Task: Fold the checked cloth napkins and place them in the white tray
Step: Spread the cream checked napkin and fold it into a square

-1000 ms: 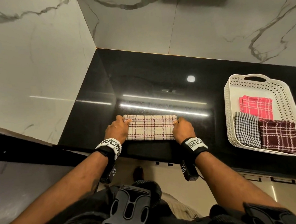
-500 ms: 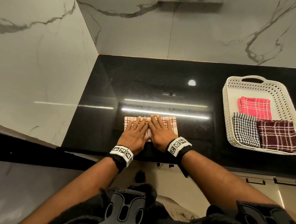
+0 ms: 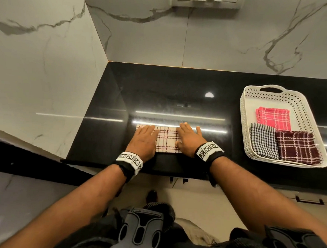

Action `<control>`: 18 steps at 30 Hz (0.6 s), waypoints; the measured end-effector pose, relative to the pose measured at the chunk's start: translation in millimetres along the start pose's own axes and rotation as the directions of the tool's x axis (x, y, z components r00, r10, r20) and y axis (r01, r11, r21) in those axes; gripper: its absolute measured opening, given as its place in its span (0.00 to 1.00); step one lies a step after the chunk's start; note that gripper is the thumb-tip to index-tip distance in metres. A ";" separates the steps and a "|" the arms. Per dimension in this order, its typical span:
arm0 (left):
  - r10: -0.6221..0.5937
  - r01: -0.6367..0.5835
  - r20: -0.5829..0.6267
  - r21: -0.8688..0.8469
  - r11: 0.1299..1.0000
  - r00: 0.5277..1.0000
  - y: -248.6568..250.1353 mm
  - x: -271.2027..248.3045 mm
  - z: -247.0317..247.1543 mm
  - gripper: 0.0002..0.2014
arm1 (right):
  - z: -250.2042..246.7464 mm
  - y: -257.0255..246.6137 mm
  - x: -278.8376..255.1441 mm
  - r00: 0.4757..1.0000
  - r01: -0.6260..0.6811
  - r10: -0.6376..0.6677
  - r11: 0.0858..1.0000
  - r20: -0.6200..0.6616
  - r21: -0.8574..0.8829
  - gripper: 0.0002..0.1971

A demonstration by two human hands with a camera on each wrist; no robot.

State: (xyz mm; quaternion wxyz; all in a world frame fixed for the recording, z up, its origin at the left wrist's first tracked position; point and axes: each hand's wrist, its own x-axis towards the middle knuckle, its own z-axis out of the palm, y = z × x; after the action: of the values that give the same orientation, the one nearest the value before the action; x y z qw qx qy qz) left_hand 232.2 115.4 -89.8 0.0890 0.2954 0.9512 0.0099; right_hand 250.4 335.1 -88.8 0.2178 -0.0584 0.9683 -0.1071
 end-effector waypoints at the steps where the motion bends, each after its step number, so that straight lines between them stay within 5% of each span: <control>1: 0.056 -0.057 -0.036 -0.023 0.998 0.998 9.1 -0.5 1.3 0.27 | 0.4 2.1 -2.4 1.000 0.024 -0.024 1.000 -0.004 0.007 0.31; 4: 0.140 -0.139 0.029 -0.037 0.990 0.990 22.9 -5.9 8.9 0.24 | 5.3 11.7 -13.6 1.000 -0.005 0.005 1.000 0.000 0.011 0.27; 10: 0.050 -0.052 0.154 0.006 0.999 0.987 12.7 0.0 -2.4 0.33 | 4.0 -9.5 -37.7 0.999 -0.028 0.027 0.999 0.026 0.023 0.19; 12: 0.093 -0.085 0.210 -0.048 0.995 0.973 13.7 -5.9 -0.6 0.39 | 5.5 -15.6 -40.3 0.996 0.043 -0.041 0.999 -0.077 0.025 0.19; 14: 0.159 -0.149 0.244 -0.060 0.987 0.957 15.7 -16.8 9.4 0.45 | 10.0 -14.8 -40.1 0.980 0.145 -0.138 0.989 -0.141 0.042 0.28; 18: 0.169 -0.187 0.268 0.045 0.981 0.949 18.9 -39.8 37.1 0.60 | 32.5 -5.9 -46.1 0.965 0.234 -0.224 0.971 0.140 -0.057 0.59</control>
State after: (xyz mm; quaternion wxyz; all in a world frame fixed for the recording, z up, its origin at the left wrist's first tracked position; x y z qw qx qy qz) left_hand 281.5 107.3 -118.5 0.2025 0.3817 0.9002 -0.0547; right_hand 306.4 330.8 -97.3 0.2655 -0.1847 0.9418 -0.0922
